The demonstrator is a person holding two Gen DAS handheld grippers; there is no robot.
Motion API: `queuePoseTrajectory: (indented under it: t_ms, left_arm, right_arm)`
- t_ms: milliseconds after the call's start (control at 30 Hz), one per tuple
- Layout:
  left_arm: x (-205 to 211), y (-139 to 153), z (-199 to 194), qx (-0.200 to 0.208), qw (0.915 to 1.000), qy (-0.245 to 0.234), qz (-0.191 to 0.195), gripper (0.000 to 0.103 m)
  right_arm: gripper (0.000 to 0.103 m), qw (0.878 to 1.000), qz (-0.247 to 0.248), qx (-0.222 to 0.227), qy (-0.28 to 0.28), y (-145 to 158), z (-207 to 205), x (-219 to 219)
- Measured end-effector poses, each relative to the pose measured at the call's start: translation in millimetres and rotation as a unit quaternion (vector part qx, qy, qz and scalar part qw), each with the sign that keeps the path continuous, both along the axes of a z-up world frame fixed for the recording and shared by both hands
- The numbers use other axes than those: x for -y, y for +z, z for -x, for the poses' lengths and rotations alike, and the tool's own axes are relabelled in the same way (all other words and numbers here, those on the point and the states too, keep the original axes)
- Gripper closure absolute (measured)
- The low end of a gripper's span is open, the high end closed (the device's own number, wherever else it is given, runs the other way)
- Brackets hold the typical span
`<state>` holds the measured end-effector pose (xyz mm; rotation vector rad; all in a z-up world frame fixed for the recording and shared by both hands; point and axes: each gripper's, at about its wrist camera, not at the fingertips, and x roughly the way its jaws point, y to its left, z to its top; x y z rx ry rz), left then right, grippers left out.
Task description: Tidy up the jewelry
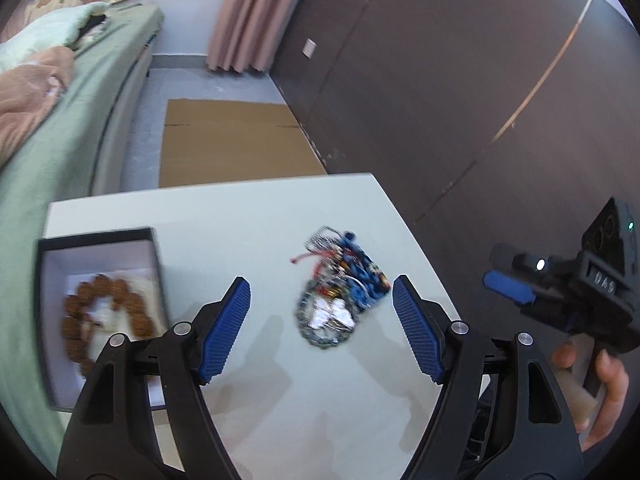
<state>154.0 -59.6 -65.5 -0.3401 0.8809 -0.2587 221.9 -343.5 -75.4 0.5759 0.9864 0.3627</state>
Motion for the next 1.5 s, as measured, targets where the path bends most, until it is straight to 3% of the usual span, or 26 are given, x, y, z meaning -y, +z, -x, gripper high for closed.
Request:
queuePoseTrajectory:
  t_ms: [100,367,533,633,767,800,1167,1400,1433,1467,1500]
  left_arm:
    - [14.6,-7.7,-5.2,-0.010,0.9999,-0.012,0.001,0.036]
    - [45.2,-26.2,-15.1,-0.028,0.9991,-0.030,-0.011,0.037]
    - [60.0,-38.1,-20.1,-0.039,0.9983,-0.035,-0.027,0.046]
    - [64.0,-42.7,-23.3,-0.044,0.9979,-0.035,-0.032,0.058]
    - [64.8,-47.5,-25.3,-0.054,0.9972,-0.040,-0.032,0.096]
    - [63.2,-46.4,-24.7,-0.053,0.9973,-0.040,-0.031,0.099]
    - [32.5,-24.4,-18.7,-0.030,0.9992,-0.025,-0.013,0.101]
    - [20.7,-18.7,-16.9,-0.026,0.9989,-0.031,0.024,0.100]
    - [20.2,-19.3,-16.7,-0.028,0.9987,-0.033,0.029,0.098]
    - [21.7,-19.8,-17.8,-0.031,0.9983,-0.037,0.031,0.085]
    - [23.6,-19.9,-17.7,-0.032,0.9984,-0.038,0.029,0.062]
  right_arm:
    - [0.037,1.000,-0.003,-0.001,-0.007,-0.2,0.2,9.5]
    - [0.041,0.999,0.024,-0.042,-0.022,-23.6,-7.9,26.6]
    - [0.041,0.998,0.030,-0.048,-0.022,-28.3,-10.7,29.5]
    - [0.041,0.998,0.035,-0.049,-0.017,-29.5,-11.3,27.4]
    - [0.041,0.998,0.040,-0.052,-0.009,-31.3,-14.3,20.8]
    - [0.041,0.998,0.041,-0.052,-0.007,-31.5,-14.6,19.6]
    - [0.047,0.997,0.048,-0.065,0.016,-40.4,-25.6,-5.9]
    - [0.050,0.995,0.048,-0.081,0.025,-51.0,-32.3,-26.8]
    - [0.054,0.995,0.045,-0.084,0.022,-52.0,-32.1,-26.9]
    - [0.054,0.995,0.043,-0.084,0.018,-51.4,-31.1,-25.2]
    - [0.053,0.996,0.043,-0.082,0.011,-49.5,-29.3,-22.2]
